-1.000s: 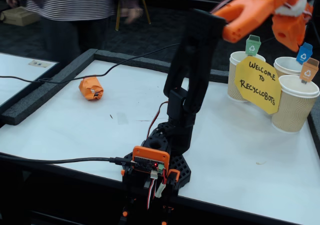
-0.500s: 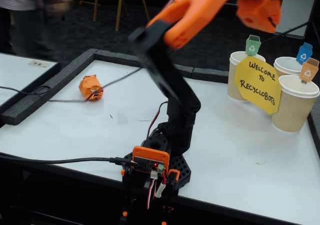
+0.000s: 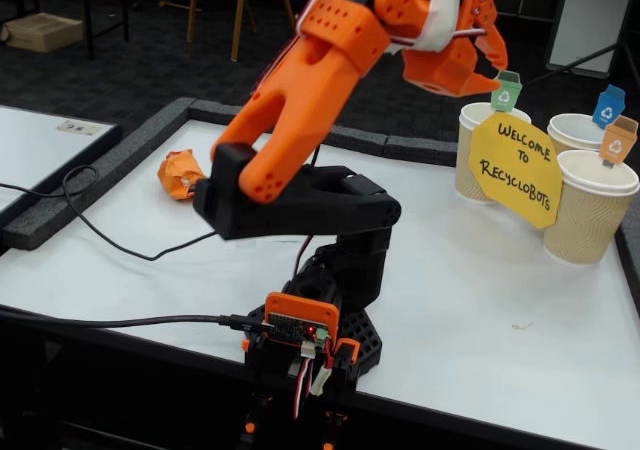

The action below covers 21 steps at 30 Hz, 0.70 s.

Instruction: Sort rubbish by color.

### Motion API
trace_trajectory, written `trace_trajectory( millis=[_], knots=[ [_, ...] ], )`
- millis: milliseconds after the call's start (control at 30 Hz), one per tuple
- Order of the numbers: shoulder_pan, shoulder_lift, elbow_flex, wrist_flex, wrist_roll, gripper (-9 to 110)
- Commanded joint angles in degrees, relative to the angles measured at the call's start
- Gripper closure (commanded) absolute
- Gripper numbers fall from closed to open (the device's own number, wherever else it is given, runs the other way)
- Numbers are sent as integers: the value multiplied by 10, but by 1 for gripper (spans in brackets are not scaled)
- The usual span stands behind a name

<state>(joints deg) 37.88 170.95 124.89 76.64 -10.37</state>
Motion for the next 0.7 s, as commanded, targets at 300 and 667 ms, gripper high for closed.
trace_trajectory(
  millis=[300,667],
  knots=[
    [6,125,66,-11,-13,101],
    [-19,126,106,-46,-13,101]
  ],
)
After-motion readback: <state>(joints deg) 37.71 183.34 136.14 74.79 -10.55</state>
